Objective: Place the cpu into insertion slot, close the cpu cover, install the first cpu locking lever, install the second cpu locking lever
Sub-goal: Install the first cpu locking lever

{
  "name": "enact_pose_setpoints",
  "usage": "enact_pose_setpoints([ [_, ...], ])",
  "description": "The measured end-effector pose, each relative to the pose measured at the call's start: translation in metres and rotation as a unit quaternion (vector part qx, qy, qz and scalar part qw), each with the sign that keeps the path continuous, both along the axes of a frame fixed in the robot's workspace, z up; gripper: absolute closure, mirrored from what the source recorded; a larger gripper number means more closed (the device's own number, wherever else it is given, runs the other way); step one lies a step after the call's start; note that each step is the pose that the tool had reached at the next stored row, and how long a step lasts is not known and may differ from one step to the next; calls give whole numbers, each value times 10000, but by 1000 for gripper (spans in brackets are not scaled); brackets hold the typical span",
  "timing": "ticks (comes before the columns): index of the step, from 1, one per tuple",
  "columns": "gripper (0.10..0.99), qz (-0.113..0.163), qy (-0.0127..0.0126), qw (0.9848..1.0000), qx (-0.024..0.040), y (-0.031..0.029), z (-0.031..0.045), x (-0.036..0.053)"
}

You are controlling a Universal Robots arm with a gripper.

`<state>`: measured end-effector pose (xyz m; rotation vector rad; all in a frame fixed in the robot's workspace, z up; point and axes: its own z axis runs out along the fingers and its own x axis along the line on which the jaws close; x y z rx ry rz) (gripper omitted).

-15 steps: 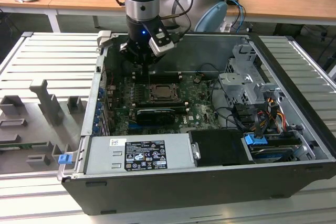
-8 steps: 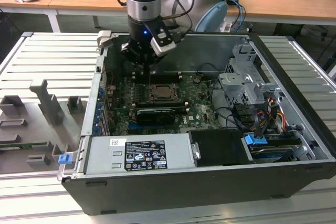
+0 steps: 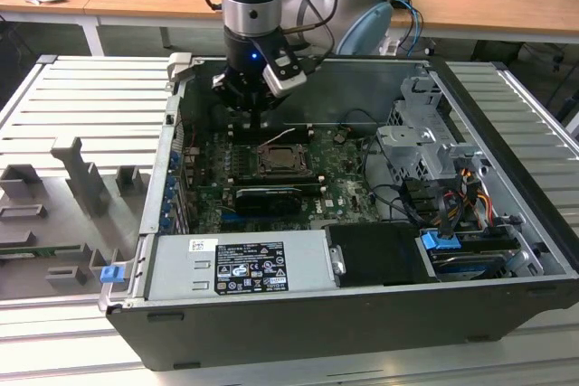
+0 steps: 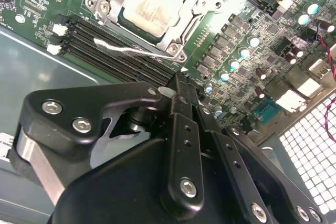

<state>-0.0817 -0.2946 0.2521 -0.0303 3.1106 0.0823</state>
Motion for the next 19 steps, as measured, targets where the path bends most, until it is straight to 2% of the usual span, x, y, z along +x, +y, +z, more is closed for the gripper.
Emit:
enact_pose_setpoints([
  [19, 980, 0, 0, 10000, 1, 0, -1, 86],
])
